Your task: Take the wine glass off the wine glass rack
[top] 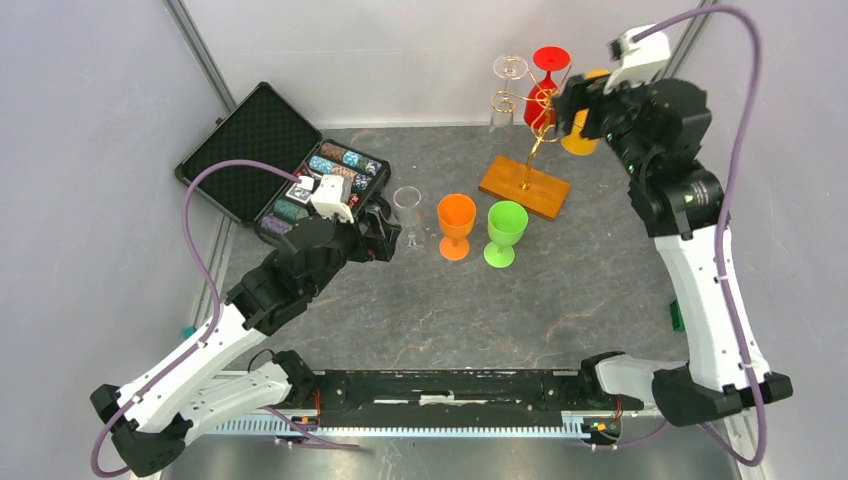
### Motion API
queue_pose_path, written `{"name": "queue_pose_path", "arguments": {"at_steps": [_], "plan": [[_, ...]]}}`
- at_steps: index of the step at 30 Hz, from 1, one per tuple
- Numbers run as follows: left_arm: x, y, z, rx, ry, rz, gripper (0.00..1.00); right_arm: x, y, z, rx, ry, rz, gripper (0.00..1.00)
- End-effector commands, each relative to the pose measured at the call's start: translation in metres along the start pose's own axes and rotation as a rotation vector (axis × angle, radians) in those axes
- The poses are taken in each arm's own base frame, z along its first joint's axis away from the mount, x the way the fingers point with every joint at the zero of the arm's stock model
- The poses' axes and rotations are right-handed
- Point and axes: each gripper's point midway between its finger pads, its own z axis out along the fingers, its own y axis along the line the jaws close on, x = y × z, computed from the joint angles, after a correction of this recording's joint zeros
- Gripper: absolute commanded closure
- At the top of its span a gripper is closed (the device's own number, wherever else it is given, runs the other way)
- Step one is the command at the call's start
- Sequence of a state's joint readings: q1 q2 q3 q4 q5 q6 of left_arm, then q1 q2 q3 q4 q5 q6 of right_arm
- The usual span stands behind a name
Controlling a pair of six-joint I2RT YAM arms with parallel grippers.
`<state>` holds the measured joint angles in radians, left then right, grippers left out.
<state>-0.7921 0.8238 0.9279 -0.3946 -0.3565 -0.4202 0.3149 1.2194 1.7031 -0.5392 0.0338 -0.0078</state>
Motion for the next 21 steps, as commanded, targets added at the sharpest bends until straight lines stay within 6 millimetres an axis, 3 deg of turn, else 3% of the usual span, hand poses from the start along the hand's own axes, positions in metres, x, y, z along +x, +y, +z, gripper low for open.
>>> {"name": "queue_pose_path", "arguments": {"at_steps": [1,6,10,17,21], "plan": [[-0.017,-0.008,-0.002,0.031,-0.053,-0.016,0.0,-0.017,-0.077,0.01,0.265,-0.073,0.203,0.12],[-0.015,-0.009,-0.001,0.041,-0.047,-0.02,0.0,0.013,-0.135,0.032,0.248,-0.052,0.4,0.12],[-0.013,-0.009,-0.001,0.04,-0.045,-0.021,0.0,0.037,-0.159,0.038,0.139,-0.11,0.601,0.13],[-0.011,-0.009,0.001,0.037,-0.037,-0.026,0.0,0.049,-0.167,0.047,-0.004,-0.212,0.847,0.15],[-0.01,-0.009,0.002,0.034,-0.032,-0.028,0.0,0.059,-0.173,0.055,0.009,-0.214,0.947,0.28]]}}
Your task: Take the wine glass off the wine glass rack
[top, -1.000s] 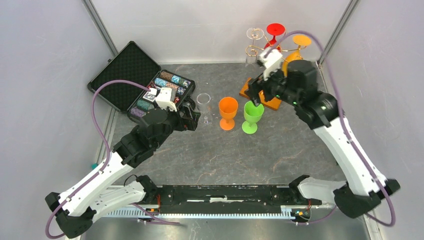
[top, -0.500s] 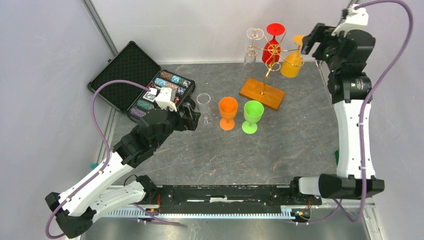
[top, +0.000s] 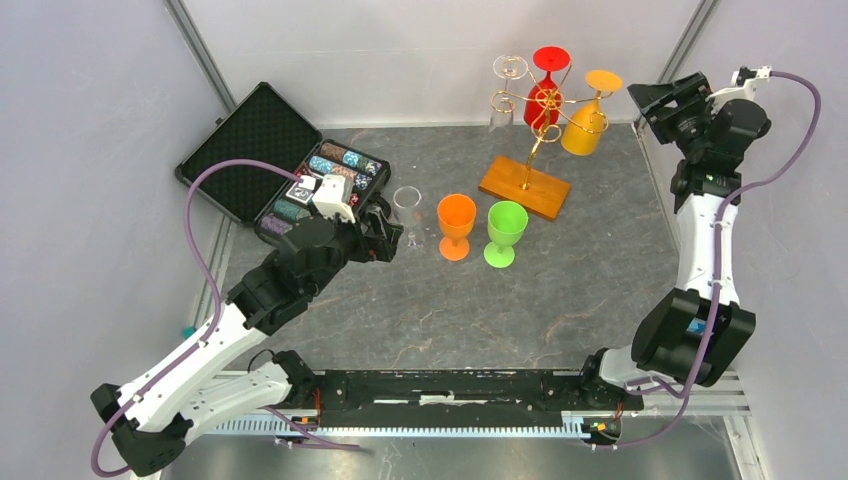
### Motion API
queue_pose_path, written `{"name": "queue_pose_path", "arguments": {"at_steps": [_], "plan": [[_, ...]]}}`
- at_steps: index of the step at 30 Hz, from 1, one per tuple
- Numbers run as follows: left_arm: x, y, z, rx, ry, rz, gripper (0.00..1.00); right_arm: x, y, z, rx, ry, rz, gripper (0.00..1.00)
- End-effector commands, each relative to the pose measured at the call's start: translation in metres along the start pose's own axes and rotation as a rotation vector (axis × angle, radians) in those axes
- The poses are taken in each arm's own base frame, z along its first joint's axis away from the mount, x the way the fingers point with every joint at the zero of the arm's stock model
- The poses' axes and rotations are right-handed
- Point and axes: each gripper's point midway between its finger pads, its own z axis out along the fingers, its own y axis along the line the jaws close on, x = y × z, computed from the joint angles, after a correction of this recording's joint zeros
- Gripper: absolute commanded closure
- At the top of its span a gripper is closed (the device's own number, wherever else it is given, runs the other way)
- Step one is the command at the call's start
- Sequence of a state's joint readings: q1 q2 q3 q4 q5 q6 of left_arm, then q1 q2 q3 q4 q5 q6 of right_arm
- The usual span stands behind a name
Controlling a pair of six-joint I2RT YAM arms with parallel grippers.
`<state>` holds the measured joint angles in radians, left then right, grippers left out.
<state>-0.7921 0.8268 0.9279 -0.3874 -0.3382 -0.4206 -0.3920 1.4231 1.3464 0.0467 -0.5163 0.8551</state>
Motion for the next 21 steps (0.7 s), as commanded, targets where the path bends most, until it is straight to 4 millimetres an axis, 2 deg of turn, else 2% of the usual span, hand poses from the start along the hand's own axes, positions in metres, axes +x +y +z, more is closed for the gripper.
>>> {"name": "queue_pose_path", "arguments": {"at_steps": [1,3,11,14,17,21], "plan": [[-0.01,-0.006,0.002,0.016,-0.036,-0.026,0.0,-0.018,0.035,0.001,-0.147,-0.057,0.101,0.32],[-0.011,-0.005,0.002,0.014,-0.038,-0.03,0.0,-0.016,0.027,0.003,-0.121,-0.07,0.139,0.38],[-0.011,-0.006,0.002,0.013,-0.04,-0.036,0.0,-0.014,0.003,0.009,-0.004,-0.089,0.176,0.5],[-0.012,-0.007,0.003,0.016,-0.041,-0.042,0.0,-0.014,0.002,0.011,0.03,-0.103,0.14,0.51],[-0.011,-0.007,0.003,0.015,-0.038,-0.043,0.0,-0.006,0.002,0.02,0.036,-0.071,0.143,0.51],[-0.011,-0.007,0.003,0.015,-0.037,-0.046,0.0,-0.003,0.001,0.027,0.075,-0.091,0.127,0.6]]}}
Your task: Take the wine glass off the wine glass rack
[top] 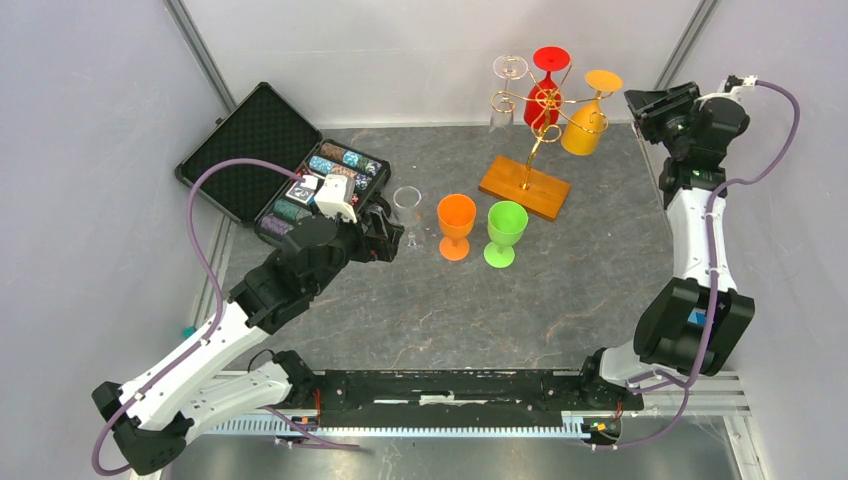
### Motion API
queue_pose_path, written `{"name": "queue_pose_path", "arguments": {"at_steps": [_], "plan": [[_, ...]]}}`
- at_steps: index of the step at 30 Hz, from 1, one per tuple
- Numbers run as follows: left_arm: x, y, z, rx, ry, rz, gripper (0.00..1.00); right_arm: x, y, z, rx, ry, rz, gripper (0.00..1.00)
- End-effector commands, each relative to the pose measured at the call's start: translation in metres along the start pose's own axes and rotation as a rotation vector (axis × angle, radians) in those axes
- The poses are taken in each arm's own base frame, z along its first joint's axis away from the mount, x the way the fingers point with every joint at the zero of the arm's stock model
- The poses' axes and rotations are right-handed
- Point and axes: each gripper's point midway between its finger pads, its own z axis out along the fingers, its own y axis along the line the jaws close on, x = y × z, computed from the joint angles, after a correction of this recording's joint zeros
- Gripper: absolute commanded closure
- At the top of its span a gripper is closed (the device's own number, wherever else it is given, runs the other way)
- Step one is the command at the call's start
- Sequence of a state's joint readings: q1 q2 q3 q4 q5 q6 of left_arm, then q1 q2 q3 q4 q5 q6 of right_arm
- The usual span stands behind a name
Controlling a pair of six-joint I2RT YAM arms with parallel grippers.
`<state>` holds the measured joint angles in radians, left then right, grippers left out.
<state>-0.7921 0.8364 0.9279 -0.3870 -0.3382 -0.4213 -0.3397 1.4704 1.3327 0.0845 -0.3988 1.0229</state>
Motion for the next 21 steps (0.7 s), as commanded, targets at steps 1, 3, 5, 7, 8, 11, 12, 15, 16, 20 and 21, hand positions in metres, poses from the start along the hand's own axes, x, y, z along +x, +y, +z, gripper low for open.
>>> {"name": "queue_pose_path", "arguments": {"at_steps": [1,3,5,7,8,11,12,15,16,20,21], "plan": [[-0.013,-0.006,0.0,0.016,-0.046,-0.05,0.0,-0.009,0.014,0.006,0.012,-0.063,-0.052,0.62],[-0.013,-0.005,0.0,0.011,-0.049,-0.05,0.0,-0.006,0.015,0.01,0.009,-0.063,-0.045,0.63],[-0.014,-0.005,0.0,0.008,-0.049,-0.049,0.0,-0.003,0.014,0.014,0.011,-0.06,-0.032,0.63],[-0.014,-0.004,-0.001,0.006,-0.049,-0.05,0.0,-0.001,0.014,0.016,0.006,-0.067,-0.023,0.63],[-0.014,-0.004,-0.001,0.006,-0.049,-0.049,0.0,-0.001,0.014,0.016,0.001,-0.073,-0.017,0.62],[-0.014,-0.003,-0.001,0.002,-0.052,-0.051,0.0,-0.001,0.013,0.018,-0.012,-0.091,0.014,0.62],[-0.014,-0.003,-0.001,0.002,-0.051,-0.051,0.0,-0.001,0.01,0.019,-0.009,-0.097,0.029,0.62],[-0.014,-0.002,-0.001,-0.003,-0.052,-0.051,0.0,-0.002,0.01,0.023,-0.027,-0.109,0.044,0.65],[-0.014,-0.002,0.0,-0.007,-0.051,-0.049,0.0,-0.003,0.011,0.024,-0.036,-0.113,0.049,0.66],[-0.014,0.0,-0.001,-0.014,-0.052,-0.046,0.0,-0.001,0.004,0.033,-0.029,-0.103,0.079,0.67],[-0.014,0.0,-0.001,-0.014,-0.052,-0.047,0.0,0.0,0.004,0.036,-0.033,-0.1,0.083,0.67]]}}
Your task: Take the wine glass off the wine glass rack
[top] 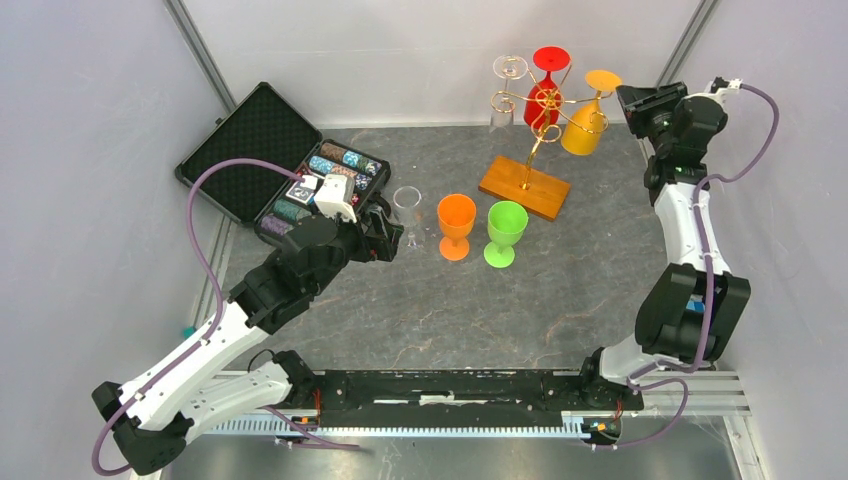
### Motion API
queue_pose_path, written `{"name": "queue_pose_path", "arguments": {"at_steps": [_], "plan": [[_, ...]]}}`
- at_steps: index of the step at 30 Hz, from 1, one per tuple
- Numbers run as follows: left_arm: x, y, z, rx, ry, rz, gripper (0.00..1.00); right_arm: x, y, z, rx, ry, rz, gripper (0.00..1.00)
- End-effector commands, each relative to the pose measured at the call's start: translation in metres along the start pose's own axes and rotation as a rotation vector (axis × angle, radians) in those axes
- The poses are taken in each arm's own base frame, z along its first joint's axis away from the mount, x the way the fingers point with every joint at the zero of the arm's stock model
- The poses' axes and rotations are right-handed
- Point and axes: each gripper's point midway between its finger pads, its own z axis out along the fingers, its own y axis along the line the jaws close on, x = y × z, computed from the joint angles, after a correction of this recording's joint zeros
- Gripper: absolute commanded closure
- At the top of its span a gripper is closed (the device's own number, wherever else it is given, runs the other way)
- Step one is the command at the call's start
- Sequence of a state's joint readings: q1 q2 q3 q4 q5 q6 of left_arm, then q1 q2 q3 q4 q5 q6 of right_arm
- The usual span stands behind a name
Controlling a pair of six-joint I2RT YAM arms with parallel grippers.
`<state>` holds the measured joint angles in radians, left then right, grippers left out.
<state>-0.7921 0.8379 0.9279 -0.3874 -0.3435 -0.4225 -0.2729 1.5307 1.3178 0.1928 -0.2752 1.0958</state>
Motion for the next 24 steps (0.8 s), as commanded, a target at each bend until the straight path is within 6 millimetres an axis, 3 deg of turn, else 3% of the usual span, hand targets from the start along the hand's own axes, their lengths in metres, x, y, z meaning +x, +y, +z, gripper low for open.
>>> {"name": "queue_pose_path", "arguments": {"at_steps": [1,24], "plan": [[-0.014,-0.001,-0.002,-0.01,-0.052,-0.047,0.0,-0.008,0.007,0.011,-0.038,-0.033,0.028,0.67],[-0.013,0.002,-0.003,-0.02,-0.054,-0.053,0.0,-0.009,0.017,0.043,-0.139,-0.001,0.105,0.58]]}}
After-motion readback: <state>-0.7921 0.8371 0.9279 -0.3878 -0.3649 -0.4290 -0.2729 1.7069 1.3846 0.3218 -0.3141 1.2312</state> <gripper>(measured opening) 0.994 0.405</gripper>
